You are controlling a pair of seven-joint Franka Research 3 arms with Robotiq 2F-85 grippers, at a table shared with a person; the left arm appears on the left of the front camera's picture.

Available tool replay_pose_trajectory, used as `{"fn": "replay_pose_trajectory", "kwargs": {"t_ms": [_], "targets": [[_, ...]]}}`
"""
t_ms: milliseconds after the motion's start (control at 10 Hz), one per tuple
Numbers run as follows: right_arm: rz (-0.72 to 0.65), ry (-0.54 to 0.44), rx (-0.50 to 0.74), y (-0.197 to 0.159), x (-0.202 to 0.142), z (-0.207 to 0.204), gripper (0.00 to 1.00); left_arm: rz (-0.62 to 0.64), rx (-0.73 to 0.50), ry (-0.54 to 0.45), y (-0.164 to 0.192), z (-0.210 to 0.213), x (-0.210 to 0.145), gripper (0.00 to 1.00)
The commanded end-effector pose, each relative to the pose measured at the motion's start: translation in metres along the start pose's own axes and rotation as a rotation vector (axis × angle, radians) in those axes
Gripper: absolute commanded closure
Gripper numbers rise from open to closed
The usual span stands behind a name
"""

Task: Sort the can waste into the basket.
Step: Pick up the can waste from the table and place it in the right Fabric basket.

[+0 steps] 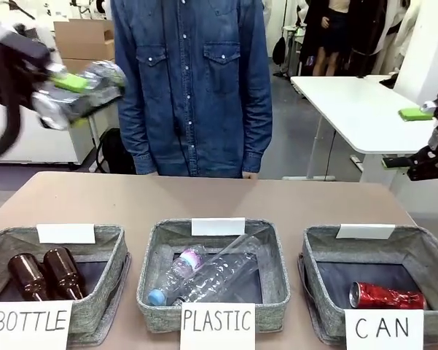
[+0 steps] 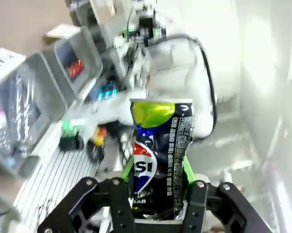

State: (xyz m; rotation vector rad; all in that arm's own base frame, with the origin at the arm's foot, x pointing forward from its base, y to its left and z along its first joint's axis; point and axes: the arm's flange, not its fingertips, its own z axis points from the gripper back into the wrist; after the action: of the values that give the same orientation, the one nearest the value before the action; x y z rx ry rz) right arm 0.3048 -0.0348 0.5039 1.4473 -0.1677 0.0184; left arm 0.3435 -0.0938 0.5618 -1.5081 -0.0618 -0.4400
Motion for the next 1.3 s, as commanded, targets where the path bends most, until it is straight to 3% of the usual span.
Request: {"fn": "replay_pose_trajectory", "kwargs": {"t_ms": [0,200,300,400,500,900,1000,1200], "targets": [[0.019,0.007,0.000,0.001,0.001,0.001,0.00,-0.133,0.026,-0.110,-0.003,-0.086,-0.037,0.62],[0.019,0.007,0.000,0.001,0.001,0.001,0.00,-0.287,0.063,-0.114,0.011,-0.166,-0.056,0.62],[0.019,0.007,0.000,0.001,0.001,0.001,0.00,-0.403,0.087,-0.160,0.011,-0.199,-0.051,0.62],[0.019,0.007,0.000,0.001,0.001,0.001,0.00,-0.393,0.145,-0.102,0.017,-0.221,-0.028,0.62],[0.019,0.007,0.000,0.001,0.001,0.001,0.00,-0.264,0.062,-0.125,0.006,-0.168,-0.048,0.62],[0.000,0.000,0.000,0.000,0.000,0.000,0.00,-0.295,0.087,-0.130,0.007,-0.185,-0.040,0.61],[-0.030,0.065,-0.070,0.001,0.012,-0.009,0.00,-0.498,0.173,-0.048,0.003,-0.209,-0.040,0.61],[-0.091,0.053,-0.144,0.002,-0.001,0.044,0.00,-0.799,0.166,0.147,0.017,-0.292,-0.017,0.61]]}}
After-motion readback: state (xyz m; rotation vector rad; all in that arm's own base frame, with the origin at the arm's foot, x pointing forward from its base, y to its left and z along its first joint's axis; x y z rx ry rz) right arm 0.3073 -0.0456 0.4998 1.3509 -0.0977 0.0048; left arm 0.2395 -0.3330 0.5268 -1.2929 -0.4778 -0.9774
